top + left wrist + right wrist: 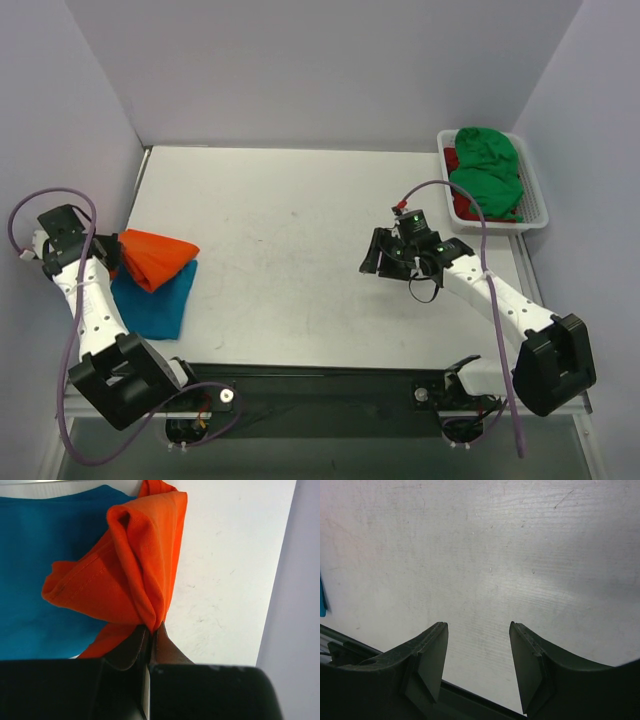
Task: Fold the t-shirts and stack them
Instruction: Put the neatly folded tshirt into the corner of the board with the left arm
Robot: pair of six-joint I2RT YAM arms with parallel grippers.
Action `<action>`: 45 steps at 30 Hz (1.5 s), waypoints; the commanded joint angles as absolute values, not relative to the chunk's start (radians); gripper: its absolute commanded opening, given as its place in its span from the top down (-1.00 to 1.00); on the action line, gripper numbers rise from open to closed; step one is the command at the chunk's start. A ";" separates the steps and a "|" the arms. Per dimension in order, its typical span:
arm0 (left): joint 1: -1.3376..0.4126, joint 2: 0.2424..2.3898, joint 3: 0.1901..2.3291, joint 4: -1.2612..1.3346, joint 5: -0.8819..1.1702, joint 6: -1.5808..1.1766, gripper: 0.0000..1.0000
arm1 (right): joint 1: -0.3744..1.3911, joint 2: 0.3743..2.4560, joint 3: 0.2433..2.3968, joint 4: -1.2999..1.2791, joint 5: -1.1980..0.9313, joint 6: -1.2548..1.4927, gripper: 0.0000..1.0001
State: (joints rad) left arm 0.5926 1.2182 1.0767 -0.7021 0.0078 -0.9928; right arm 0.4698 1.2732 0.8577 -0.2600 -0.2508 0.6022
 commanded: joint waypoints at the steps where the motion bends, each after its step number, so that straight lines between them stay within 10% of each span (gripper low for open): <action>1: 0.620 1.180 1.081 -0.751 0.012 -0.928 1.00 | 0.485 1.247 0.853 -0.287 -0.235 0.603 -0.05; 5: 0.632 1.149 1.051 -0.833 -0.069 -0.879 0.66 | 0.500 1.261 0.853 -0.287 -0.232 0.603 -0.05; 7: 0.643 1.100 1.020 -0.847 -0.119 -0.848 -0.51 | 0.515 1.264 0.851 -0.287 -0.230 0.603 -0.06; 9: 0.644 1.037 0.967 -0.832 -0.126 -0.822 -0.95 | 0.532 1.272 0.850 -0.288 -0.222 0.598 -0.06; 20: 0.545 0.950 0.936 -0.741 -0.011 -0.739 -0.95 | 0.558 1.247 0.836 -0.285 -0.184 0.621 -0.08; 38: -0.688 1.075 0.887 -0.574 -0.368 -0.870 -0.95 | 0.557 0.985 0.738 -0.295 -0.088 0.658 -0.11; 45: -0.922 1.186 0.878 -0.456 -0.301 -0.838 -0.95 | 0.552 0.786 0.646 -0.299 -0.003 0.678 -0.20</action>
State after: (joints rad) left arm -0.8989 1.1950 0.8764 -0.5655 -0.3180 -0.8516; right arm 0.5514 0.8463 0.6712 -0.2790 -0.0727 0.6624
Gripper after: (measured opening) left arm 0.972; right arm 0.593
